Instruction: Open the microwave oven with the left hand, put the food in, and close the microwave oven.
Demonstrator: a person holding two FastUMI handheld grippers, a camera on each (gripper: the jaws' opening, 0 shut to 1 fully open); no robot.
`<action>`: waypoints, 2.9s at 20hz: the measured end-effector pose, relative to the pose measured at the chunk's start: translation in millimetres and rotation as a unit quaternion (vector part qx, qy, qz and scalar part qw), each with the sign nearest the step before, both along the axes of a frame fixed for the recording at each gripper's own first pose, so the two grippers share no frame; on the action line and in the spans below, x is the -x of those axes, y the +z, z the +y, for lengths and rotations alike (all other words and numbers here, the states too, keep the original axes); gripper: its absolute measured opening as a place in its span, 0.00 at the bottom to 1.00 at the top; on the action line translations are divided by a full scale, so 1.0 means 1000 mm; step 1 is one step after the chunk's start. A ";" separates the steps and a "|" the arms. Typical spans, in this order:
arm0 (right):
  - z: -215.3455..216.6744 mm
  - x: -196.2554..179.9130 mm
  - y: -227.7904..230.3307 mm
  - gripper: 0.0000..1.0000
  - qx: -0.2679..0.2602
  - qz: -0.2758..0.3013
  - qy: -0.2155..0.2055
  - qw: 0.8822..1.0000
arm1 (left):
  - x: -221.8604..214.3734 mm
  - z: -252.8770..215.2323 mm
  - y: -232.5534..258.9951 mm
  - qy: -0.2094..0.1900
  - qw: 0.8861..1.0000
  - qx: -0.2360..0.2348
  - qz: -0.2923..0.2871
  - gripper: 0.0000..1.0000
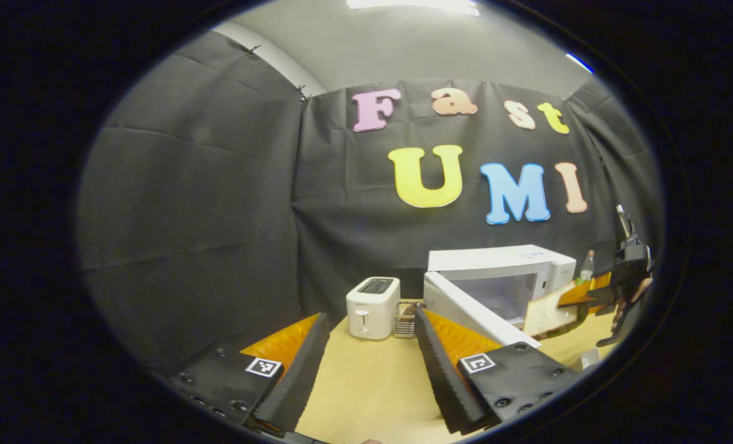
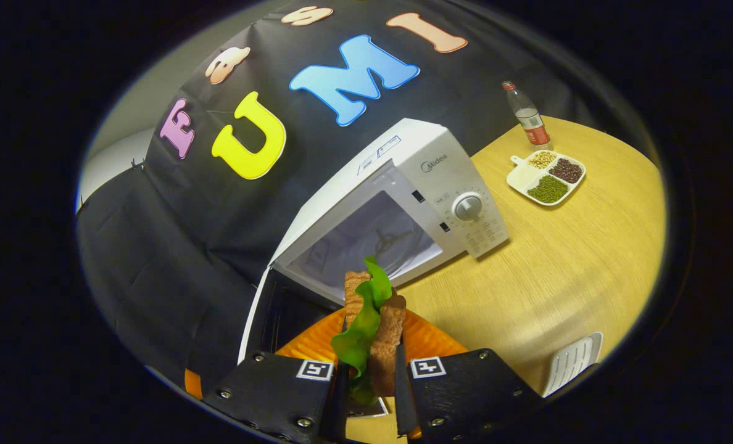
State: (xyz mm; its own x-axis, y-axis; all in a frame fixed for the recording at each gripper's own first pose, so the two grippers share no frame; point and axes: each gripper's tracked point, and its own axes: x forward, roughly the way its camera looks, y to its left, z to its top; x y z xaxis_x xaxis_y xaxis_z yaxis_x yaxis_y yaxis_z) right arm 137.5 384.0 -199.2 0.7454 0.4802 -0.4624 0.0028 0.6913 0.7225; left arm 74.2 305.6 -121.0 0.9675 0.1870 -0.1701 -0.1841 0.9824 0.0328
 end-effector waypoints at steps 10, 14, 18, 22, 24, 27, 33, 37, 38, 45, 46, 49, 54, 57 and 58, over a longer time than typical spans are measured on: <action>0.068 -0.103 -0.037 0.30 -0.025 -0.050 -0.066 0.996 | -0.010 0.041 -0.026 0.024 0.999 0.002 0.047 0.89; 0.084 -0.137 -0.057 0.35 -0.023 -0.058 -0.097 0.993 | -0.007 0.041 -0.027 0.025 0.998 0.010 0.059 0.94; 0.097 -0.169 -0.074 0.34 -0.042 -0.051 -0.126 0.990 | -0.007 0.040 -0.031 0.021 0.997 0.005 0.072 0.94; 0.104 -0.192 -0.098 0.34 -0.043 -0.017 -0.150 0.988 | -0.006 0.040 -0.036 0.013 0.996 -0.003 0.090 0.94; 0.101 -0.199 -0.105 0.31 -0.046 -0.009 -0.156 0.987 | -0.007 0.040 -0.037 0.010 0.996 0.001 0.093 0.94; 0.094 -0.205 -0.113 0.45 0.006 -0.020 -0.157 0.987 | -0.015 0.028 -0.042 0.005 0.995 0.006 0.096 0.94; 0.073 -0.211 -0.101 0.90 0.161 -0.090 -0.136 0.973 | -0.020 0.026 -0.040 0.000 0.996 -0.001 0.090 0.90; 0.056 -0.197 -0.062 0.98 0.200 -0.146 -0.115 0.962 | -0.028 0.022 -0.042 -0.005 0.997 0.001 0.081 0.90; 0.051 -0.190 -0.056 0.98 0.209 -0.153 -0.106 0.960 | -0.030 0.022 -0.041 -0.005 0.997 0.003 0.077 0.90; 0.008 -0.118 0.009 0.98 0.261 -0.224 -0.050 0.938 | -0.036 0.009 -0.043 -0.013 0.998 0.014 0.056 0.94; 0.001 -0.110 0.020 0.98 0.261 -0.234 -0.050 0.935 | -0.037 0.007 -0.043 -0.014 0.998 0.013 0.054 0.94; -0.024 -0.084 0.059 0.98 0.267 -0.266 -0.051 0.925 | -0.034 0.000 -0.045 -0.019 0.998 0.018 0.049 0.92; -0.061 -0.037 0.103 0.98 0.274 -0.303 -0.050 0.911 | -0.027 -0.009 -0.061 -0.012 0.998 0.023 0.055 0.91; -0.079 -0.013 0.122 0.98 0.276 -0.319 -0.048 0.905 | -0.021 -0.030 -0.075 -0.027 0.996 0.045 0.068 0.86; -0.085 -0.006 0.127 0.98 0.278 -0.322 -0.048 0.904 | -0.020 -0.038 -0.079 -0.031 0.996 0.048 0.072 0.79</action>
